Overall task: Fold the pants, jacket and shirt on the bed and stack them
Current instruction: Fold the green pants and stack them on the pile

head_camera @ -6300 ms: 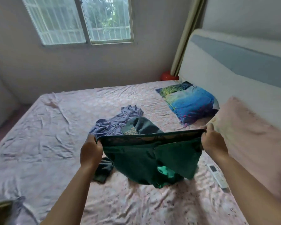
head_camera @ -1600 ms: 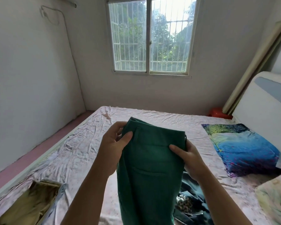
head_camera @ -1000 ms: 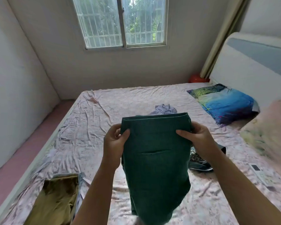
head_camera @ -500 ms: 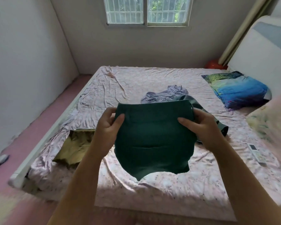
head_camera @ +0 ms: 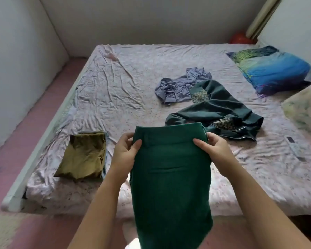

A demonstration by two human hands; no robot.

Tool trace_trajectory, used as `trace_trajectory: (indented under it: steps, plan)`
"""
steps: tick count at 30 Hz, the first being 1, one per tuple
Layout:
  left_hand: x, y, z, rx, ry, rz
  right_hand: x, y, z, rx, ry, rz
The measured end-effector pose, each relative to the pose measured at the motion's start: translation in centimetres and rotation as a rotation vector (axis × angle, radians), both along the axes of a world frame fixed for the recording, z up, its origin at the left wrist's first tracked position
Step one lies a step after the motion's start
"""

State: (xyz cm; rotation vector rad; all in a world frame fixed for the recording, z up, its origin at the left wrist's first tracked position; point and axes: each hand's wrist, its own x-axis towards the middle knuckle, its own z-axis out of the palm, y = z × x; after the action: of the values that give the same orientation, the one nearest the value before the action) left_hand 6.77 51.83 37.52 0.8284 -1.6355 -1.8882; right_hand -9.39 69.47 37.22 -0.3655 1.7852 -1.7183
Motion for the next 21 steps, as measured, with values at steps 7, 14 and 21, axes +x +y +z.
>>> trace_trajectory:
  steps: [7, 14, 21]
  plan:
    - [-6.0, -7.4, -16.2, 0.166, -0.384, -0.091, -4.5, -6.8, -15.8, 0.262, -0.239, -0.091]
    - [-11.5, -11.9, -28.5, 0.251, -0.5, 0.005, -11.1, -13.1, -28.9, 0.338, -0.28, -0.028]
    - [-18.5, -18.4, -39.7, 0.185, -0.523, 0.04, -18.7, -19.4, -39.3, 0.292, -0.159, 0.066]
